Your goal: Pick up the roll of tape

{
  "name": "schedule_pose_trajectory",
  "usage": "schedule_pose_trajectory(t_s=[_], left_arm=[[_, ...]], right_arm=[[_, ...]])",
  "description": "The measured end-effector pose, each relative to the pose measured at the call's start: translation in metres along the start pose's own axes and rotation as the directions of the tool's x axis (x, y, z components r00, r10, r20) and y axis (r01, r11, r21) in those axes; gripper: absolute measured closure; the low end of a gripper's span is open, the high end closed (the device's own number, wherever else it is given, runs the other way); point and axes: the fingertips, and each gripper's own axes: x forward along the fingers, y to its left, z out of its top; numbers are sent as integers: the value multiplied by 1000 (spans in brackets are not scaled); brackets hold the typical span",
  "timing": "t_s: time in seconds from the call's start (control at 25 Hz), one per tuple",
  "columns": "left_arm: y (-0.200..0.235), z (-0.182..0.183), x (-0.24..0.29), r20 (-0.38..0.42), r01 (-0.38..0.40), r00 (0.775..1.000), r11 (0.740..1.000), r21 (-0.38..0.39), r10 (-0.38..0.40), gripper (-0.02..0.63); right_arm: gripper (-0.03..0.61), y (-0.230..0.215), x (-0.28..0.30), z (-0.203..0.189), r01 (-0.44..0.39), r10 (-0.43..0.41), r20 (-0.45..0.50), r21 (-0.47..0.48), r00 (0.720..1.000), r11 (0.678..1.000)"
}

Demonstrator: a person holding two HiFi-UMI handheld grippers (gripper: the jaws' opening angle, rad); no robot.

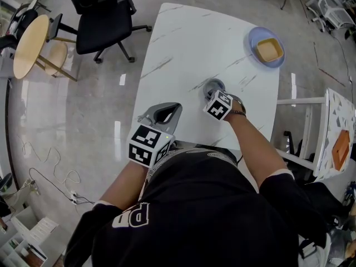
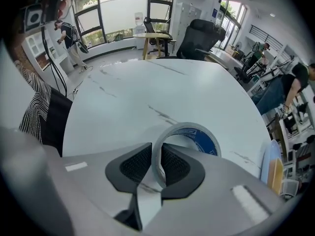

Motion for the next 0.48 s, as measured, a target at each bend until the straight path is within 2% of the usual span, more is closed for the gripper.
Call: schedule_pose_trajectory(t_s=[0.24, 0.48], left_arm=[[-3, 1, -1, -3, 6, 1000, 1000, 11, -6, 555], [-8, 4, 2, -2, 22, 1000, 999, 23, -22, 555]], right_arm=[[525, 0, -4, 2, -6, 5, 13, 27, 1000, 1000], [526, -4, -26, 16, 33, -36, 85, 47, 996, 998]])
